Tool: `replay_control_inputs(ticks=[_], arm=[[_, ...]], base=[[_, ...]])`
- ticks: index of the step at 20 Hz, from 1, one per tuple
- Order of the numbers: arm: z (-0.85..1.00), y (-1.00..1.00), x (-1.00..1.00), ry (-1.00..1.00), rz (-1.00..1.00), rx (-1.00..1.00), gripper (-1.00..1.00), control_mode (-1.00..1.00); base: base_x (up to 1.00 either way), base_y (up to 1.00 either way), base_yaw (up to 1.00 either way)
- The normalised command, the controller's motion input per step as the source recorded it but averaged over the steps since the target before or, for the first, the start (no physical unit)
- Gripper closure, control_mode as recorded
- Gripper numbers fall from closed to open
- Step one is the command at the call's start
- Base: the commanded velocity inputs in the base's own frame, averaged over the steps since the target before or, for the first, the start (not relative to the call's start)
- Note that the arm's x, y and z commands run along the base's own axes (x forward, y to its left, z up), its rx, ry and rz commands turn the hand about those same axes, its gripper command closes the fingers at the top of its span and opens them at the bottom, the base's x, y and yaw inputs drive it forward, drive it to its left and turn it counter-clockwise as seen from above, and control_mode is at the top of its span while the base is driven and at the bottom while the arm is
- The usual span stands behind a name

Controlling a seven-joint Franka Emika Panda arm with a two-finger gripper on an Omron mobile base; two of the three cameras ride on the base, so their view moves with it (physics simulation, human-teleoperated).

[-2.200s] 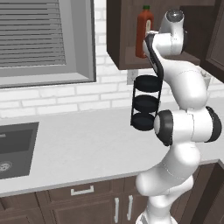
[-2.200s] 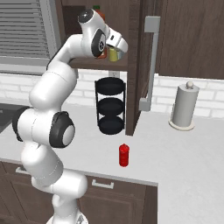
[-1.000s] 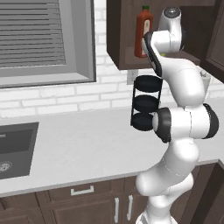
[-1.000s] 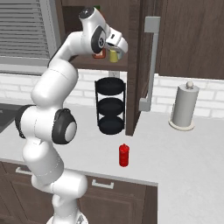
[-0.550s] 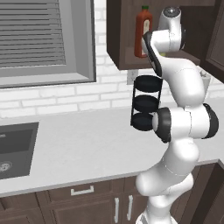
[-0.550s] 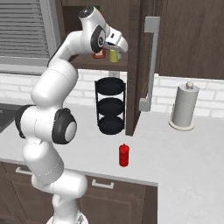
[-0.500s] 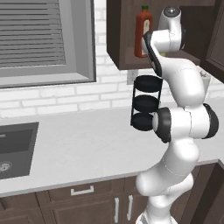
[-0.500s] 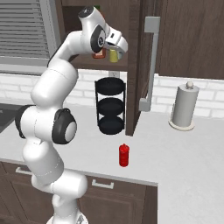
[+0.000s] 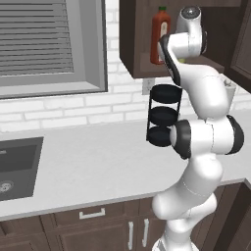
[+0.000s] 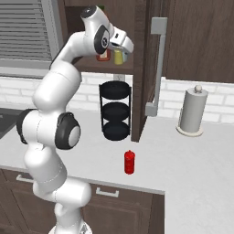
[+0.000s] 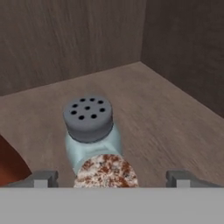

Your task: Put the shaker and condiment bottle from the counter next to their counterparts in the cabinet.

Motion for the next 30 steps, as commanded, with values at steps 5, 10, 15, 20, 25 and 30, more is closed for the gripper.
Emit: replay_control_inputs(ticks=[5,10,15,20,25,30], arm=[[0.00,0.00,0.07,0.00,0.01,-0.02,-1.00,-1.00],[0.00,0.00,0.00,0.00,0.01,0.00,-1.00,-1.00],[0.00,0.00,-0.31,-0.02,0.01,0.00,-1.00,-1.00],[0.00,0.00,-0.92,-0.11,0.00,0.00,-1.00,-1.00],[-0.06,0.00,-1.00,-0.12,0.01,0.00,-1.00,-1.00],[-0.25,0.09,-1.00,-0.11,0.04,-0.01,-1.00,-1.00]], base=[[0.00,0.00,0.00],[0.00,0.00,0.00],[0.00,0.00,0.00],[0.00,0.00,0.00],[0.00,0.00,0.00],[0.00,0.00,0.00]])
